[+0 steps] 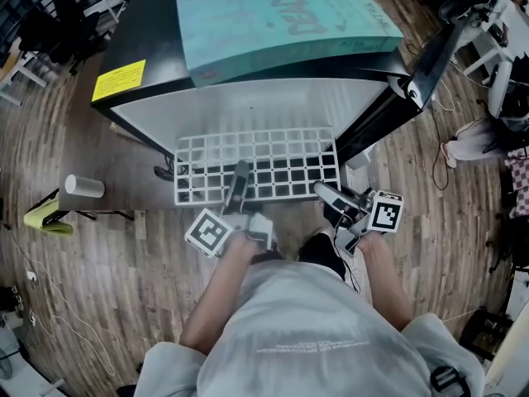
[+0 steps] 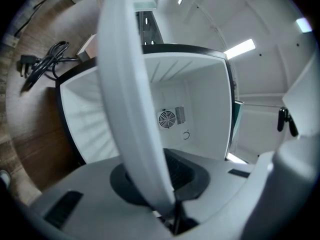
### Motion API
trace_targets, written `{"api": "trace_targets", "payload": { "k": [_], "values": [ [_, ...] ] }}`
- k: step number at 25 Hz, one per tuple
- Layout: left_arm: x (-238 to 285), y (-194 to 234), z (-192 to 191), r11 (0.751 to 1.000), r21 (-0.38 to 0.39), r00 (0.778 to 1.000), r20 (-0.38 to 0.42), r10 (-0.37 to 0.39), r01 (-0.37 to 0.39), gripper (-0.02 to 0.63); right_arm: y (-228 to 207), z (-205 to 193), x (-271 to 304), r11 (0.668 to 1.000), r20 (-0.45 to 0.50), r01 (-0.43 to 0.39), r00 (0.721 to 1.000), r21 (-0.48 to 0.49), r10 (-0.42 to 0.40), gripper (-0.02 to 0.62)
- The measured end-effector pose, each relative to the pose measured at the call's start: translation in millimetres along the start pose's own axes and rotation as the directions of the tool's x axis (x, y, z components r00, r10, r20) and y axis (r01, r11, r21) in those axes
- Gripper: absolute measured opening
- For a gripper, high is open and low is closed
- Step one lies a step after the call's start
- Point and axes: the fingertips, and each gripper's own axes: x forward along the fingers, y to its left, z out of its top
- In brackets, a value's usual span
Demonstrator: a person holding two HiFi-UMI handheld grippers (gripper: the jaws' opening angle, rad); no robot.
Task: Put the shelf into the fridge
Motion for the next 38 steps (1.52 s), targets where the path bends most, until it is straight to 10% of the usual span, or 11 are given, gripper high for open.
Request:
{"api": "trace_targets", "payload": {
  "k": [38],
  "values": [
    [9.1,10.9,8.9,0.998,0.056,0.996,-0.086,0.027,-0.022,0.105,-13.1,10.7,8.3,0.992,0.034,0.107,0.993,0.063,-0.109,0.107]
  ]
}}
